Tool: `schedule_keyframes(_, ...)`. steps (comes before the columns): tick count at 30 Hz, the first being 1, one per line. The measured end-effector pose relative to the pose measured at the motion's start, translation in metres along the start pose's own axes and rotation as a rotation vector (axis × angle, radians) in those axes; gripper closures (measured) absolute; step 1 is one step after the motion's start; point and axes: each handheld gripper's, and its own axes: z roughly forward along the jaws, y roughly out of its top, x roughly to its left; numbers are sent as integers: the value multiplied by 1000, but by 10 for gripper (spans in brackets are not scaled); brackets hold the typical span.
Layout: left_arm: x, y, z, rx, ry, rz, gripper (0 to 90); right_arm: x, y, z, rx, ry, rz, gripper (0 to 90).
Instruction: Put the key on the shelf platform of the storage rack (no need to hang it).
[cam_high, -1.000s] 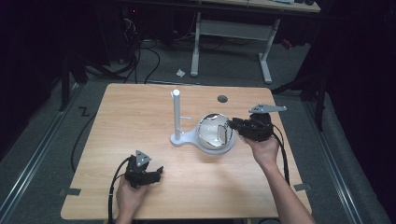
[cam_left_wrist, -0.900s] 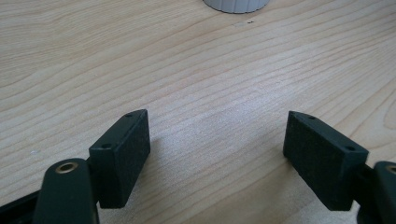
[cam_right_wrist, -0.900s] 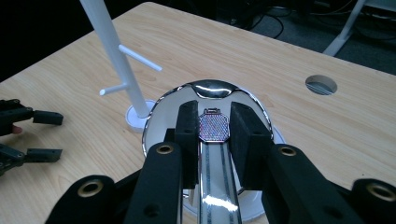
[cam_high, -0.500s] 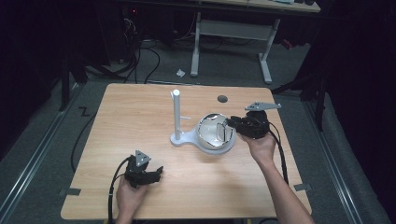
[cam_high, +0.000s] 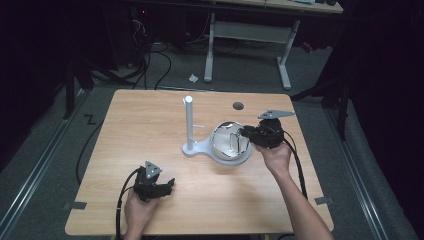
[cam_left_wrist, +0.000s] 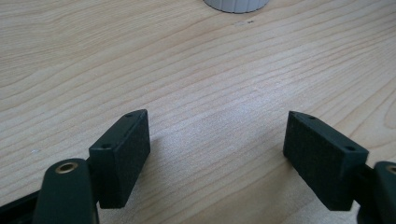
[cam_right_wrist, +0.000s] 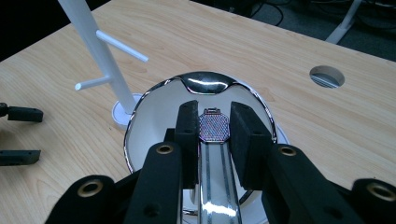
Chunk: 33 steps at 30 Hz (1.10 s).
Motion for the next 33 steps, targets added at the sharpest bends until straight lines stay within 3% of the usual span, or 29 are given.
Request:
schedule_keyframes(14,1,0,0,4,0,0,235,-2,-5,15,22,-1,-6,743)
schedule_keyframes(33,1,1,0,3,3,-3,235,10,-8,45,63,39,-20,742)
